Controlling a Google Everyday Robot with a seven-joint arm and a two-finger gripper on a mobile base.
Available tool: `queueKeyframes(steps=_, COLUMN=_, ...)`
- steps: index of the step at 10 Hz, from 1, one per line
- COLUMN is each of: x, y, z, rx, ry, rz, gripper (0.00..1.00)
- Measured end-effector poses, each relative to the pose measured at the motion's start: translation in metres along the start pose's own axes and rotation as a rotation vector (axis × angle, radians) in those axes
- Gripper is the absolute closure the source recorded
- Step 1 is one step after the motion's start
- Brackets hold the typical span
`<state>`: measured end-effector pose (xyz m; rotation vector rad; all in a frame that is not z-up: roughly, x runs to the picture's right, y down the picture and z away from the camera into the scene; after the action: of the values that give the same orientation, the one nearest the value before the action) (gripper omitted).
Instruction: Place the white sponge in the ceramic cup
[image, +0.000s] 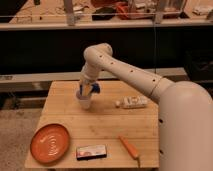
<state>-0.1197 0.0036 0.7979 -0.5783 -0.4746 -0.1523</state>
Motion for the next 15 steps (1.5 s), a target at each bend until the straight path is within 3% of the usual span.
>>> queueKeyframes(steps=15, x=-0.0013, y=-0.0009, z=0.0044, rx=0.003, ry=-0.004, rz=0.010, gripper=0.95)
